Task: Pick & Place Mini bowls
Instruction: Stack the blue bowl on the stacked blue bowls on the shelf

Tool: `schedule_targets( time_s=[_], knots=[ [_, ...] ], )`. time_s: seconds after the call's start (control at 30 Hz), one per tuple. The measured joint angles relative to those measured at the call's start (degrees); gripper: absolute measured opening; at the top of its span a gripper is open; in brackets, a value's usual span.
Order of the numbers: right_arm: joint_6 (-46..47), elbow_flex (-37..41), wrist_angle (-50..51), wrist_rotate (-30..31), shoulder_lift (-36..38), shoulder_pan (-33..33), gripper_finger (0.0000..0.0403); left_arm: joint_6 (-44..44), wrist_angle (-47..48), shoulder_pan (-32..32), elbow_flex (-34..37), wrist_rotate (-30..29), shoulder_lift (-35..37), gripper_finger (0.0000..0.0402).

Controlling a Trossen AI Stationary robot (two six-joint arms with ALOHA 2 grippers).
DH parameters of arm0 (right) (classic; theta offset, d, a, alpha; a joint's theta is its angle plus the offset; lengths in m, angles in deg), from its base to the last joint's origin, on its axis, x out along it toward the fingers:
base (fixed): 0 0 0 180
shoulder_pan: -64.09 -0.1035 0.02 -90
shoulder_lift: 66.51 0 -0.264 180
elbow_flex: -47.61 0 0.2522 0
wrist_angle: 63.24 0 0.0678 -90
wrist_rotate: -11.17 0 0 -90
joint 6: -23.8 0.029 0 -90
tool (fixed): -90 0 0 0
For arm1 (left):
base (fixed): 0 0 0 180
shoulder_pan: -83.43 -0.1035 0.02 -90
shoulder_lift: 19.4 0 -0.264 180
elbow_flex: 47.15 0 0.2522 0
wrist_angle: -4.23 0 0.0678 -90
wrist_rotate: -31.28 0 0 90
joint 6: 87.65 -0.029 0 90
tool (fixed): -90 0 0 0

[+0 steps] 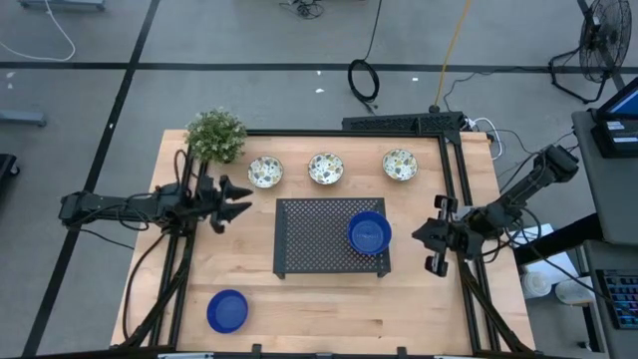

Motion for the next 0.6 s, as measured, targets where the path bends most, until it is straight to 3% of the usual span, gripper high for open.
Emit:
schedule_targets(
  time_s=[0.13,0.37,0.47,0.6],
  knots=[
    [-0.04,0.00,-0.57,0.00,0.00,0.53,0.0000,2.46,2.70,0.04,0.01,4.84,0.02,0.0228],
    [1.08,-0.02,-1.33,-0.01,0.00,0.67,0.0000,22.32,5.00,2.03,-3.64,13.81,-3.72,0.0227],
    [-0.50,-0.02,-1.46,0.00,0.02,0.67,0.0000,23.09,16.92,6.05,-13.53,12.86,-8.88,0.0227],
    [-1.51,-0.02,-1.53,0.00,0.02,0.67,0.0000,26.16,42.20,13.48,-30.88,7.05,-21.21,0.0227]
  ],
)
